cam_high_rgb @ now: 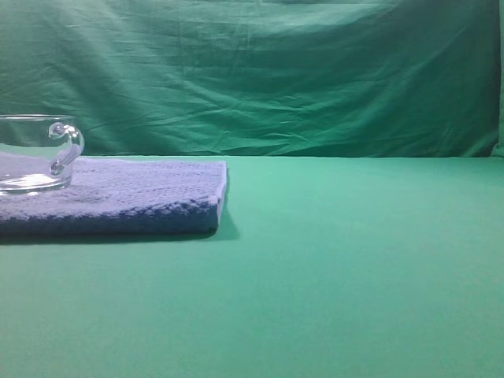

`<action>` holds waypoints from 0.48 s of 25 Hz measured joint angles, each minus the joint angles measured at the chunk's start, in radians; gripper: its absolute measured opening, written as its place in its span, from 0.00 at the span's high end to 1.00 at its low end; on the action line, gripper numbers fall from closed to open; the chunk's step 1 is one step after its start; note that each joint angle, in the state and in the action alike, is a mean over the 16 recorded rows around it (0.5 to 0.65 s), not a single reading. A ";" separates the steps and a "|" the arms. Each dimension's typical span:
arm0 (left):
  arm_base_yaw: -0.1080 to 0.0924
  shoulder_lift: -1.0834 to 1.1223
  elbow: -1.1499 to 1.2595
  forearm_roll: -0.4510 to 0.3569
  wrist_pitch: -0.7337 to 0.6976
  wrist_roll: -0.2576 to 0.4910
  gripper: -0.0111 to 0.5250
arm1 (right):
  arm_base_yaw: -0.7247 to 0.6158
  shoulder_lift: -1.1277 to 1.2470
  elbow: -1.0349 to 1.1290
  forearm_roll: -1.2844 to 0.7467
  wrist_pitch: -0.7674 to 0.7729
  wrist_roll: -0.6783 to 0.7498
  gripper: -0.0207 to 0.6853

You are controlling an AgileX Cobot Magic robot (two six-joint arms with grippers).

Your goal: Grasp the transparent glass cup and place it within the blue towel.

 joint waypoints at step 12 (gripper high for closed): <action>0.000 0.000 0.000 0.000 0.000 0.000 0.98 | -0.089 -0.023 0.077 -0.003 0.024 -0.006 0.97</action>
